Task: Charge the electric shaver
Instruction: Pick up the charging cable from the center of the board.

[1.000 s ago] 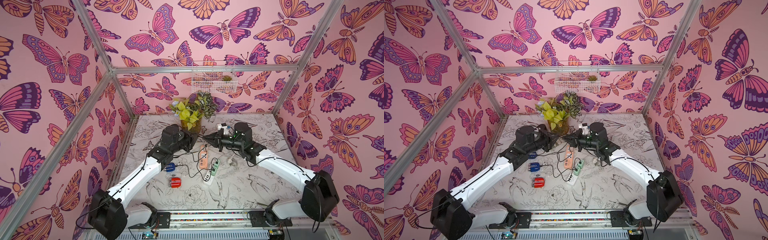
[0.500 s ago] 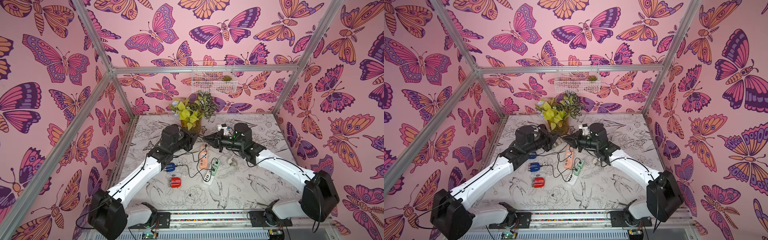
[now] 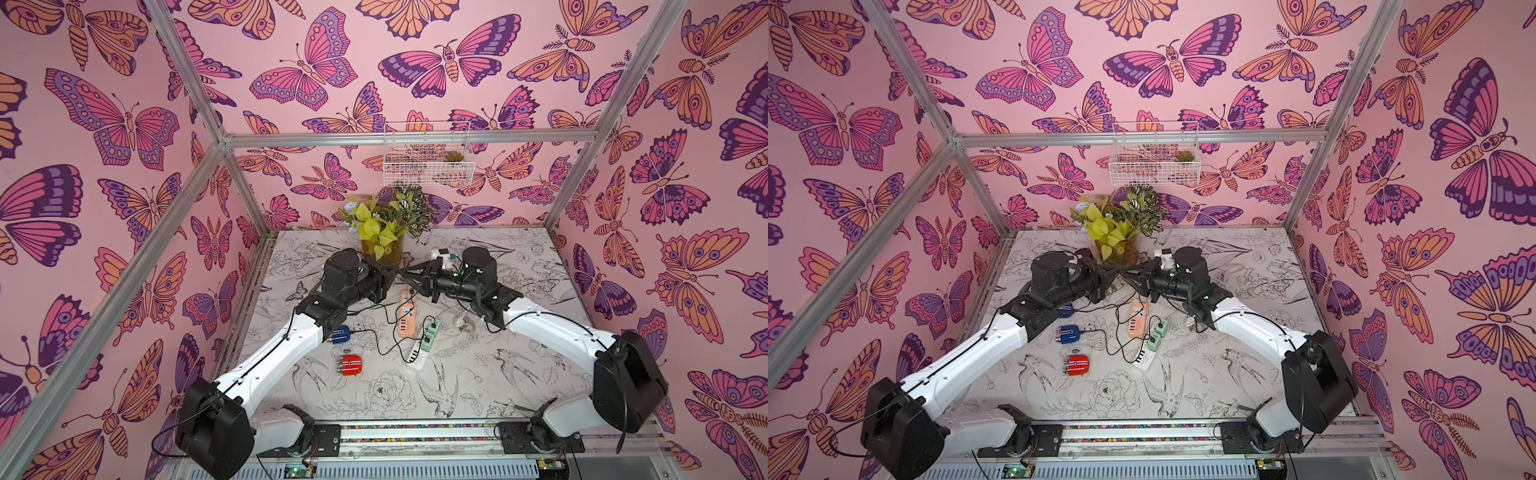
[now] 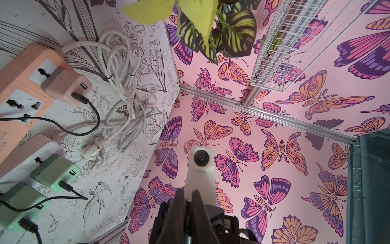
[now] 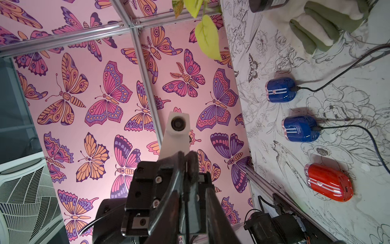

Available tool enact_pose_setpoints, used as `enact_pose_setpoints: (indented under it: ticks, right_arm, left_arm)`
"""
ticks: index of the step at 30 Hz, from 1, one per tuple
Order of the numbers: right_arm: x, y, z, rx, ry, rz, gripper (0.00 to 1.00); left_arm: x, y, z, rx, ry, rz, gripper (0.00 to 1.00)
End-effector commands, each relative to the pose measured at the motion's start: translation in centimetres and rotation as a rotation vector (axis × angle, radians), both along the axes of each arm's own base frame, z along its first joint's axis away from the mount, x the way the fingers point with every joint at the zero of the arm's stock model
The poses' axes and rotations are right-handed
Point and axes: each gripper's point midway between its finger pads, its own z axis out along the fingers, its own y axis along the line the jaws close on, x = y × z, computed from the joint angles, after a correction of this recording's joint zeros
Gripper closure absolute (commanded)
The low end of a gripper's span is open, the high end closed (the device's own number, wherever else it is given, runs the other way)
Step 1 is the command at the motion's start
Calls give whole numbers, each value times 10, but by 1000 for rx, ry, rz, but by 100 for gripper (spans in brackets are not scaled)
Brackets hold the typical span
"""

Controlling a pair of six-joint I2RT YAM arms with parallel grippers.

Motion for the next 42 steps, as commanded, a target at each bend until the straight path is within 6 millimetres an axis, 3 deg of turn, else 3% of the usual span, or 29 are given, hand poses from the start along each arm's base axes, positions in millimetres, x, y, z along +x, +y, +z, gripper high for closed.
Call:
enact_pose_setpoints:
  ticks: [1, 12, 13, 14, 21, 25, 28, 30, 42]
  right_arm:
    - [4, 4, 9, 35, -14, -9, 79]
    - [6, 10, 13, 67, -3, -10, 83]
    - [5, 11, 12, 66, 0, -7, 84]
    - [4, 11, 10, 64, 4, -9, 86]
    - [5, 8, 4, 60, 24, -30, 100]
    - [4, 3, 2, 43, 29, -40, 100]
    - [3, 0, 0, 38, 33, -38, 100]
    - [1, -1, -1, 32, 35, -32, 100]
    - [-1, -1, 0, 35, 28, -19, 100]
  left_arm:
    - [2, -2, 8, -15, -29, 0, 100]
    - [1, -5, 9, -23, -35, -7, 100]
    - [1, -5, 9, -24, -39, -5, 100]
    - [6, -8, -4, -7, -11, -5, 100]
    - [4, -8, -6, -3, -10, -8, 100]
    - [3, -6, -9, 1, -6, 0, 100]
    - [3, -4, -13, 11, 2, 0, 75]
    - [3, -2, -16, 21, 8, -4, 69]
    - [4, 3, -19, 30, 13, -13, 87]
